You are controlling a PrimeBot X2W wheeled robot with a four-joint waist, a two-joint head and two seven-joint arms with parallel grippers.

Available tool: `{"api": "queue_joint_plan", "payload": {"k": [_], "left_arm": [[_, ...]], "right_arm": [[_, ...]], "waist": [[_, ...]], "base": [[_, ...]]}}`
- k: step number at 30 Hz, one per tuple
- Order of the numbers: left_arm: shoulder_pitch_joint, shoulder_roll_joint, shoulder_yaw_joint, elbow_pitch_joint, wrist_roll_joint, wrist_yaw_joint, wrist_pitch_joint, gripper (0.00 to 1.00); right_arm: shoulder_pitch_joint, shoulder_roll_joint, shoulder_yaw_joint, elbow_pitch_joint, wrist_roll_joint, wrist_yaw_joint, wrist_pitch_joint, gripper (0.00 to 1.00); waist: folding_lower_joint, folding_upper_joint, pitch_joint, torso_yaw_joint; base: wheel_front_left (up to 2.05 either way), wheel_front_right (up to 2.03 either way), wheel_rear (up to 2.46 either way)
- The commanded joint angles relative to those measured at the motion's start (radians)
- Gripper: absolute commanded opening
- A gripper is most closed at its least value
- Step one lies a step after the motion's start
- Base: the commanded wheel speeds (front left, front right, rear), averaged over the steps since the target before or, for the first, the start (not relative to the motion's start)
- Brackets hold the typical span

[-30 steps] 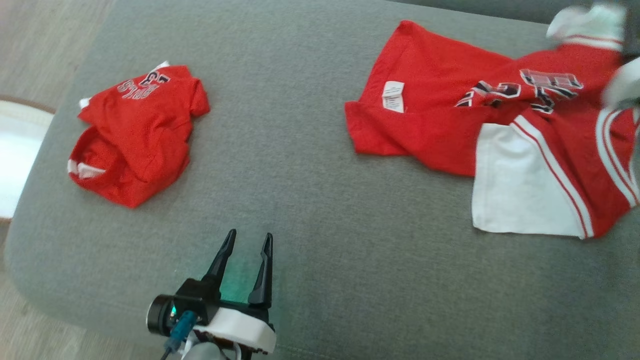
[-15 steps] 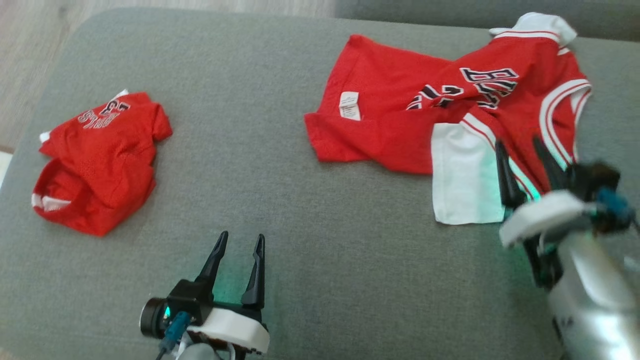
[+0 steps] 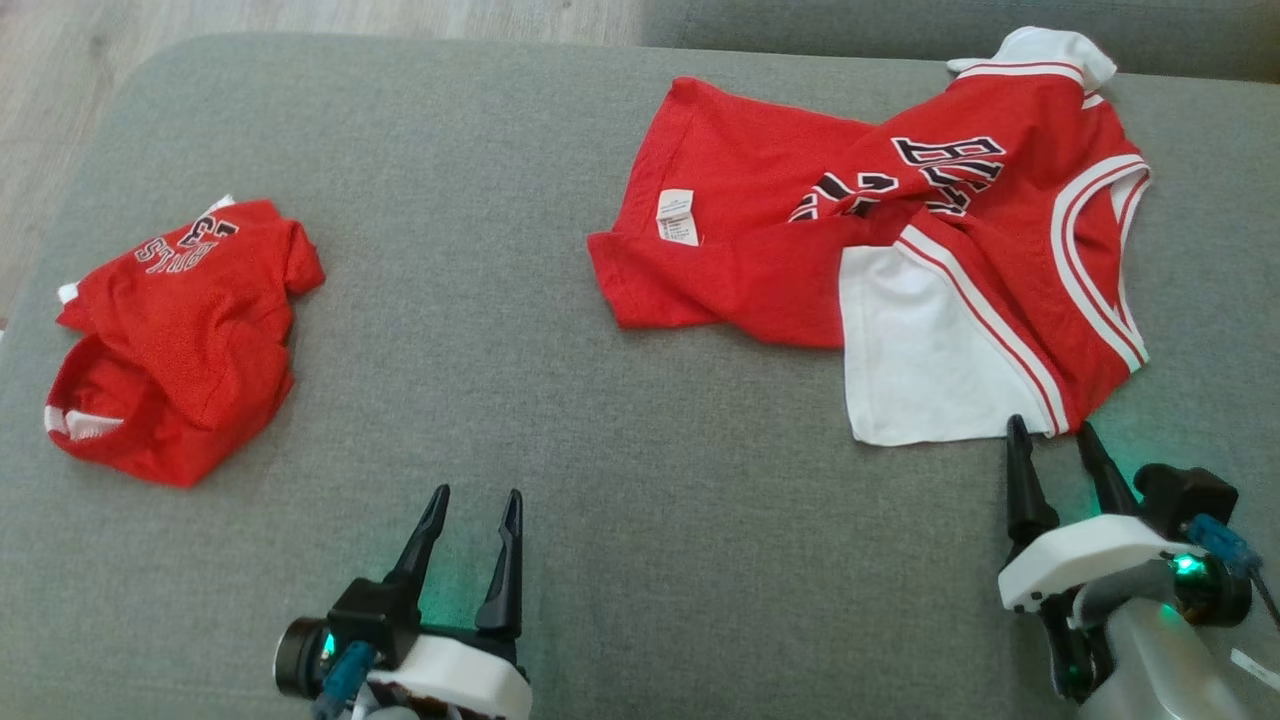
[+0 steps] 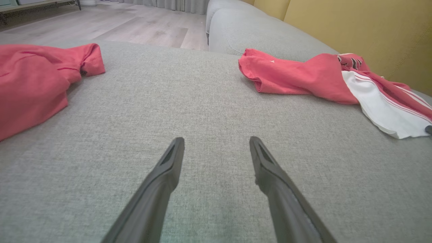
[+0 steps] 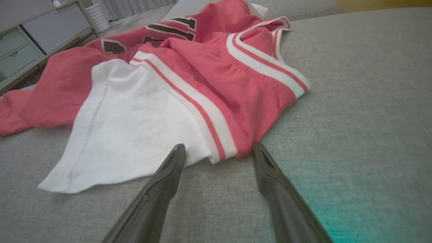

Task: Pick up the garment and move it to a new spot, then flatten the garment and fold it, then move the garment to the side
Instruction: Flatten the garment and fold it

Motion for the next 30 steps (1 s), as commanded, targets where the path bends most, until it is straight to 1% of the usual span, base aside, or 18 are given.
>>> {"api": "queue_joint_plan", "payload": {"k": [1,3,4,5,6,11,19,20,21,22,26,30], "left_arm": [[-0.02,0.002,0.029,-0.022,0.007,0.001,-0.01,1.0],[-0.023,0.002,0.027,-0.022,0.007,0.001,-0.01,1.0],[-0.024,0.002,0.026,-0.022,0.007,0.002,-0.01,1.0],[-0.025,0.002,0.025,-0.022,0.007,0.002,-0.01,1.0],[-0.025,0.002,0.025,-0.022,0.006,0.003,-0.01,1.0],[-0.023,0.002,0.028,-0.021,0.004,0.007,-0.01,1.0],[-0.017,0.002,0.032,-0.026,-0.006,0.01,-0.01,1.0],[-0.018,0.002,0.033,-0.027,-0.008,0.01,-0.01,1.0],[-0.021,0.002,0.035,-0.028,-0.012,0.011,-0.01,1.0],[-0.026,0.002,0.036,-0.029,-0.016,0.01,-0.01,1.0],[-0.073,0.002,0.038,-0.028,-0.034,0.002,-0.01,1.0],[-0.174,0.002,0.04,-0.016,-0.054,-0.013,-0.01,1.0]], "right_arm": [[-0.037,0.008,0.012,-0.009,-0.02,-0.001,-0.013,1.0],[-0.049,0.015,-0.002,0.015,-0.037,-0.001,-0.013,1.0],[-0.055,0.018,-0.009,0.028,-0.048,-0.001,-0.013,0.93],[-0.061,0.02,-0.022,0.037,-0.055,-0.001,-0.013,0.3],[-0.067,0.022,-0.031,0.044,-0.063,-0.001,-0.013,0.0],[-0.07,0.014,-0.062,0.056,-0.08,-0.001,-0.013,0.0],[-0.008,-0.052,-0.129,0.024,-0.074,-0.001,-0.014,0.0],[-0.003,-0.062,-0.129,0.023,-0.072,-0.001,-0.014,0.12],[-0.002,-0.068,-0.13,0.02,-0.066,-0.001,-0.014,0.54],[-0.004,-0.071,-0.129,0.014,-0.057,-0.001,-0.014,1.0],[-0.019,-0.077,-0.117,-0.053,-0.04,-0.001,-0.014,1.0],[-0.039,-0.058,-0.09,-0.157,-0.05,-0.001,-0.014,1.0]], "waist": [[0.0001,0.0,0.003,0.004],[0.0001,0.0,0.005,0.009],[0.0001,0.0,0.006,0.01],[0.0001,0.0,0.007,0.011],[0.0001,0.0,0.007,0.012],[0.0001,0.0,0.005,0.01],[0.0001,0.0,-0.017,-0.019],[0.0001,0.0,-0.018,-0.024],[0.0001,0.0,-0.017,-0.031],[0.0001,0.0,-0.015,-0.037],[0.0001,0.0,0.009,-0.063],[0.0001,0.0,0.059,-0.088]], "base": [[0.0,0.0,0.0],[0.0,0.0,0.0],[0.0,0.0,0.0],[0.0,0.0,0.0],[0.0,0.0,0.0],[0.0,0.0,0.0],[0.0,0.0,0.0],[0.0,0.0,0.0],[0.0,0.0,0.0],[0.0,0.0,0.0],[0.0,0.0,0.0],[0.0,0.0,0.0]]}}
